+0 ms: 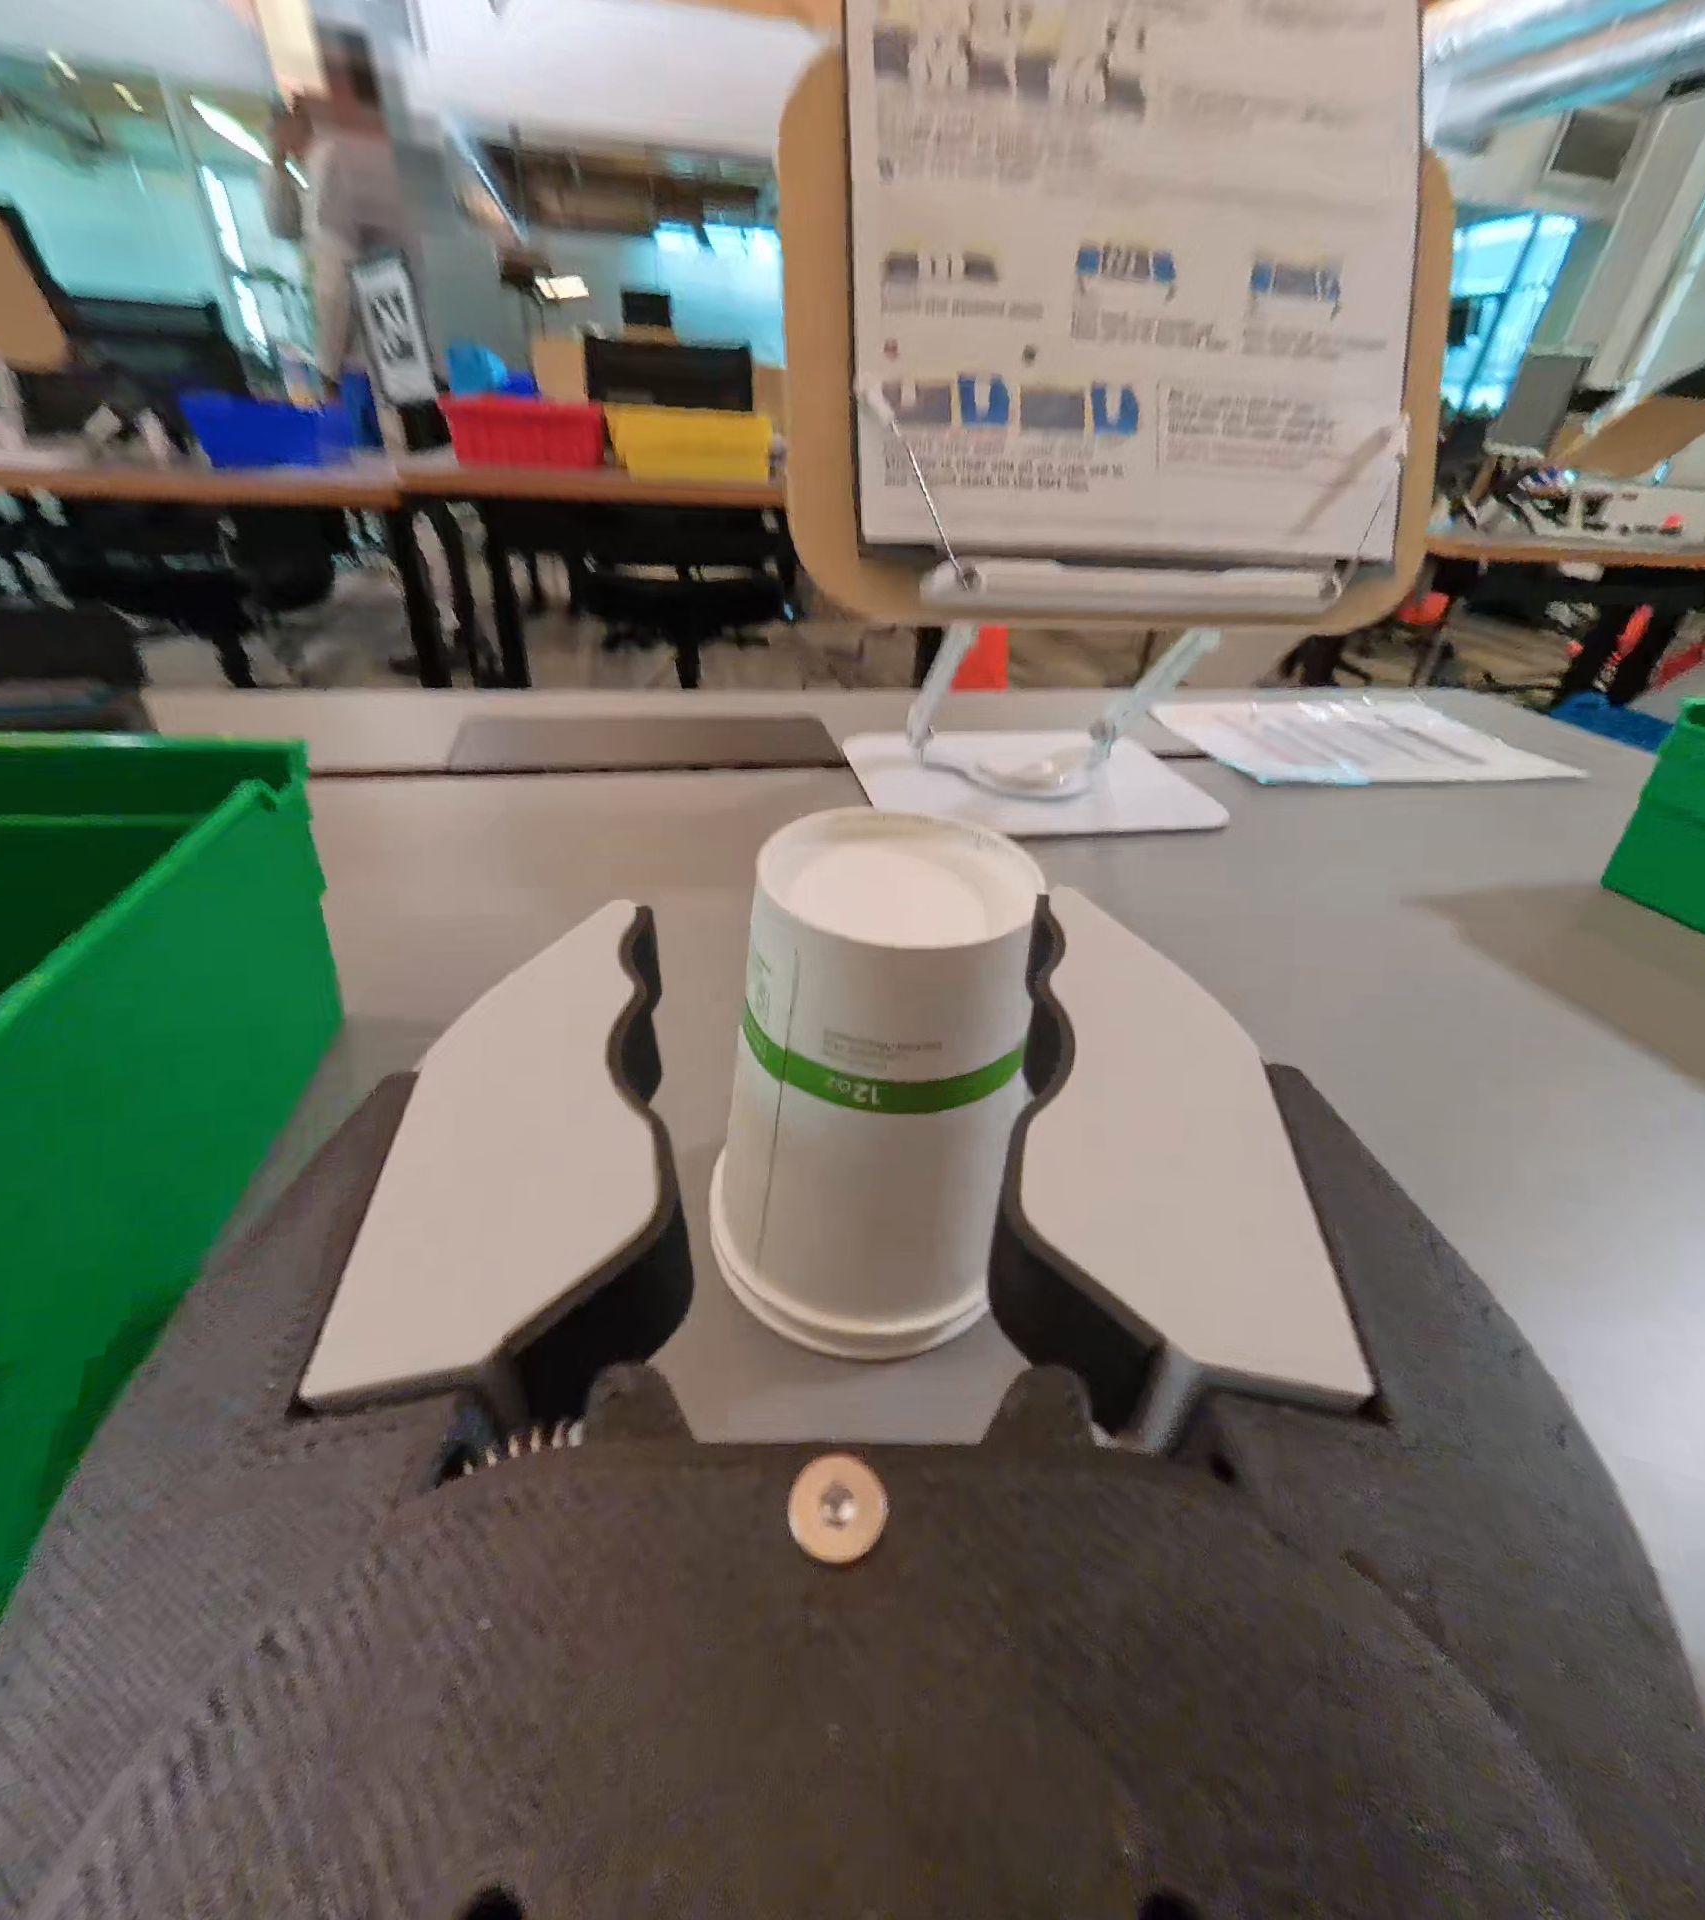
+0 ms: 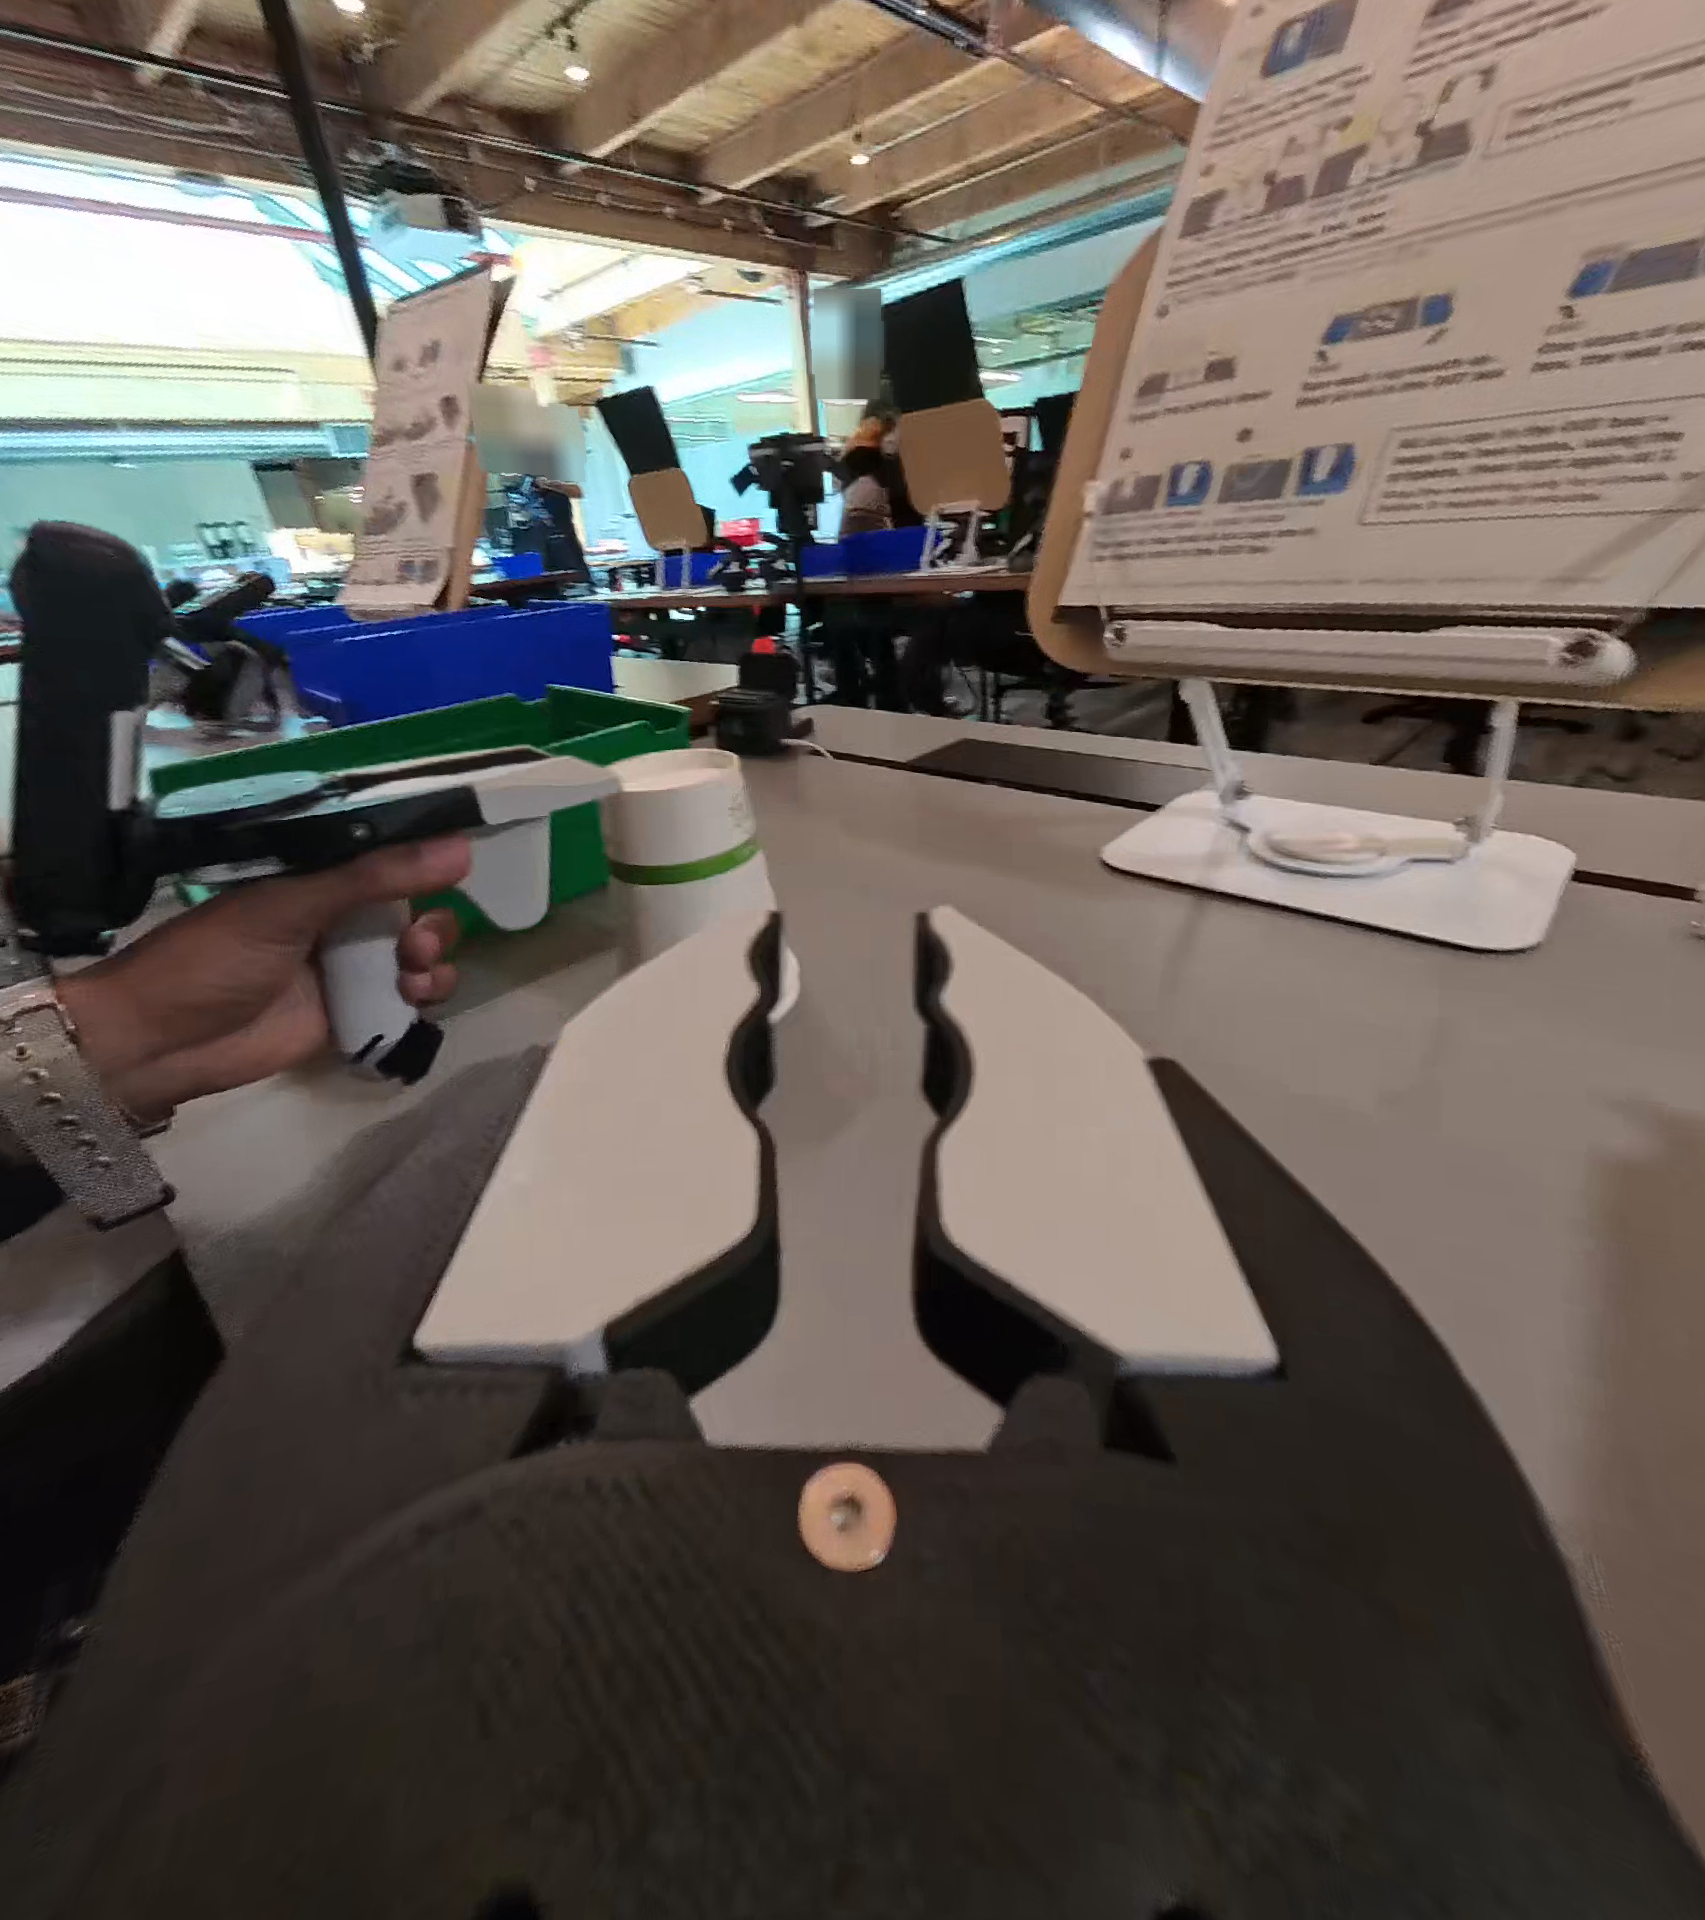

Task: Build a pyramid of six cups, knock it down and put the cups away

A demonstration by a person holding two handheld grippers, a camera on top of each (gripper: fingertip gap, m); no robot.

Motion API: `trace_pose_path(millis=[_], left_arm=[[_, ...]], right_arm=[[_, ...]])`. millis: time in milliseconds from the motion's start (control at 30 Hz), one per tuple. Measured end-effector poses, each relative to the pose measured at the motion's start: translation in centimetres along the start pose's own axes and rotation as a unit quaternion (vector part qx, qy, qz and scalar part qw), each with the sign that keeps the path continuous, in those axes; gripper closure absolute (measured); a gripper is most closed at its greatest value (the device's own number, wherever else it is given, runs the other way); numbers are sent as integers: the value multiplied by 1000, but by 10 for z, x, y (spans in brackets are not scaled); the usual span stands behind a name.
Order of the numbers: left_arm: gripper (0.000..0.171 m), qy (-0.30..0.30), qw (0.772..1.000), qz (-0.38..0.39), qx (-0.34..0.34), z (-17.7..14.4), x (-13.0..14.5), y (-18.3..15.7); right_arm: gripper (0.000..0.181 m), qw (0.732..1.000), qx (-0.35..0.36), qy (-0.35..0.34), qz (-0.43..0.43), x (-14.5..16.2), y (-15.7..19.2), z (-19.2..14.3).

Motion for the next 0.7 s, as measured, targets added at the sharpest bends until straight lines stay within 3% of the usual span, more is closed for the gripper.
trace_pose_path(millis=[167, 267, 433, 567, 700], left_arm=[[88, 82, 994, -7, 66, 22, 16, -15], [88, 124, 991, 16, 43, 33, 24, -16], [94, 119, 992, 43, 7, 40, 20, -13], [99, 135, 990, 46, 0, 44, 23, -9], [100, 52, 998, 23, 21, 30, -3, -12]], right_arm=[[141, 999, 4, 39, 23, 13, -21, -4], [142, 997, 3, 64, 49, 21, -31, -7], [142, 994, -3, 72, 77, 26, -37, -11], [126, 995, 4, 69, 68, 25, -36, -11], [122, 996, 8, 73, 43, 25, -32, -10]])
Point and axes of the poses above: each gripper's, where its closed fingertips meet, z out along the fingers, x out of its underside, y = z × x across the jaws, the point moved 5 cm from there along -z, back along the fingers, and after that the axes turned 13 degrees about y, right-handed, at the moved point
